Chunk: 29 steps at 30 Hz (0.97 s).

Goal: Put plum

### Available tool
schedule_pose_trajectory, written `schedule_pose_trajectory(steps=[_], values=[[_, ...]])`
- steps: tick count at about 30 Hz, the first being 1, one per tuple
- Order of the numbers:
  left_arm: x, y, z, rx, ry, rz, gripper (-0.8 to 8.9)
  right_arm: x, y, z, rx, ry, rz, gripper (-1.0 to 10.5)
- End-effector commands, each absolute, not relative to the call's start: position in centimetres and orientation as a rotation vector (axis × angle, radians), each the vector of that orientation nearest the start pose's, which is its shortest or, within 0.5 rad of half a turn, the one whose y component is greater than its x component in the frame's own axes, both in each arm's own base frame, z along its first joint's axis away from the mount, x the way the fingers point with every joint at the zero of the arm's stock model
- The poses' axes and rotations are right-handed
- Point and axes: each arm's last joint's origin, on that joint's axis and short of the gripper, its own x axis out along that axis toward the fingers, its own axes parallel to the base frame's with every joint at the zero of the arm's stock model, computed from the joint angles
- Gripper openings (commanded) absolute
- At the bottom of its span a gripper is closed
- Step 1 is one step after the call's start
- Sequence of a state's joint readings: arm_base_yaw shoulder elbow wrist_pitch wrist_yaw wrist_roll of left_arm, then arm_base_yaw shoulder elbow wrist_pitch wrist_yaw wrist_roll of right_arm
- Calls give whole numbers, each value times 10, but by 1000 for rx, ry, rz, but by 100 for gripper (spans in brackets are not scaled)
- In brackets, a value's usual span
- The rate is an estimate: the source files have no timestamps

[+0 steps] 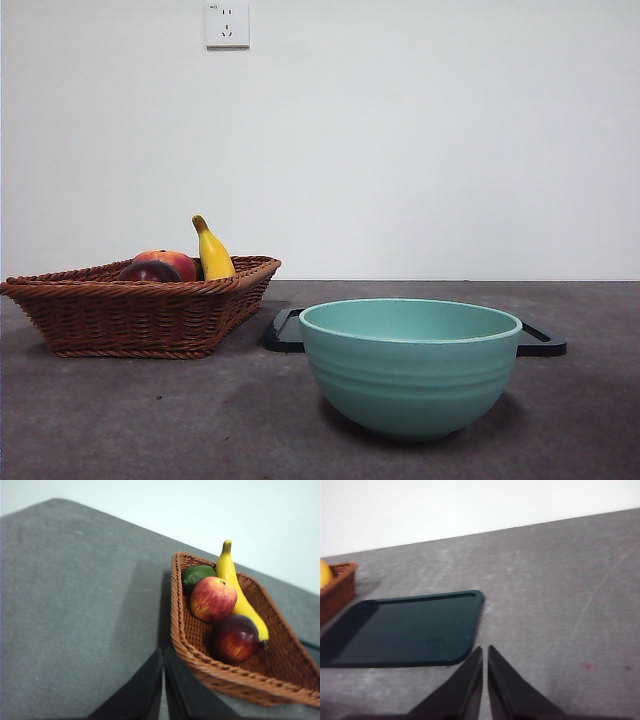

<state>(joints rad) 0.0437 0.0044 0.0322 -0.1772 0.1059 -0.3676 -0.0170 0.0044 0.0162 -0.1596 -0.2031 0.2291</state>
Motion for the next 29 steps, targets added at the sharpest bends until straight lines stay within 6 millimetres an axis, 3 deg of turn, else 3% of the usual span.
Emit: schedule_pose_trajectory(steps=[1,7,13,22,29], values=[[94,1,155,-454,194,-37,8,95,4,153,320,179,170,5],[89,0,170,-494,202,-65,9,93,4,163,393,163,168,5],[84,-1,191,-493,183,-96,9,87,5,190,392,111,178,5],[81,-4,241,-440,212,-173,9,68,5,251,328,78,189,5],[90,-6,288,-308,349,-285,9,72,8,296,221,237,300,5]])
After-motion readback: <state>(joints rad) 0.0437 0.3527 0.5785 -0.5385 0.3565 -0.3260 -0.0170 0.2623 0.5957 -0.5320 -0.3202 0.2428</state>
